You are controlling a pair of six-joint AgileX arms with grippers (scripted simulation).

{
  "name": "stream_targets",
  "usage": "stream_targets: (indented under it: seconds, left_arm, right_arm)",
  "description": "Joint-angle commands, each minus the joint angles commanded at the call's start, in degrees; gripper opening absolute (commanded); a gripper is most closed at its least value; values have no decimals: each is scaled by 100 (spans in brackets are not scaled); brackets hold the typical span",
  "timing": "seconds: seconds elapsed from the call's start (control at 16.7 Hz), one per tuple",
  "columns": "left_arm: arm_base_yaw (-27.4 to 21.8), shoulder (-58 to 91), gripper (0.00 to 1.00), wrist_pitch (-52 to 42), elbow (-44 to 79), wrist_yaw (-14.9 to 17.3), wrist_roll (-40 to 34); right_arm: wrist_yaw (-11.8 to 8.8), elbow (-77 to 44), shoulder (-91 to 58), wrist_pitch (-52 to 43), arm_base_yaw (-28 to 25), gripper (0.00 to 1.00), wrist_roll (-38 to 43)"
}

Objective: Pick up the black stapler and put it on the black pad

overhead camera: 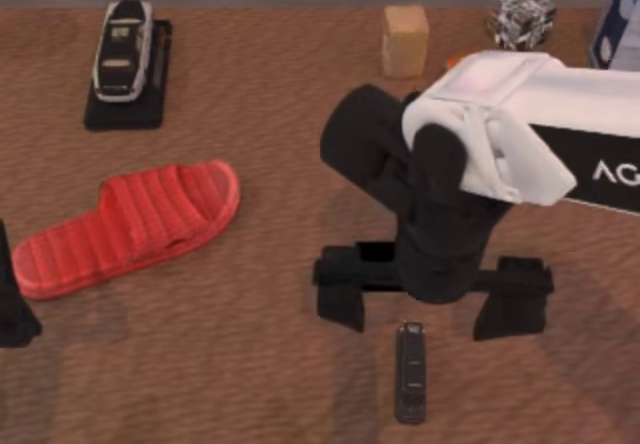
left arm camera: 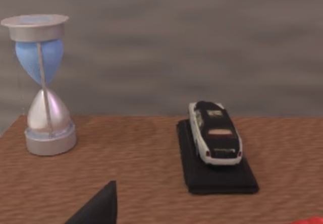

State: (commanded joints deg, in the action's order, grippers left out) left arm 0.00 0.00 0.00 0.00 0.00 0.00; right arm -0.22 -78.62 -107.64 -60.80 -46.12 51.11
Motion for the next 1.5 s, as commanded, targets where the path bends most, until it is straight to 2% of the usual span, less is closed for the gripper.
stream_targets:
  seconds: [0.36, 0.72, 1.5]
  left_arm:
    - [0, 0, 100, 0, 0, 0, 0]
    - [0, 0, 100, 0, 0, 0, 0]
    - [0, 0, 100, 0, 0, 0, 0]
  right_arm:
    - [3, 881, -569, 1499, -28, 100, 36]
    - [4, 1021, -667, 1706, -37, 100, 47]
    - [4, 1021, -667, 1706, -37, 2, 47]
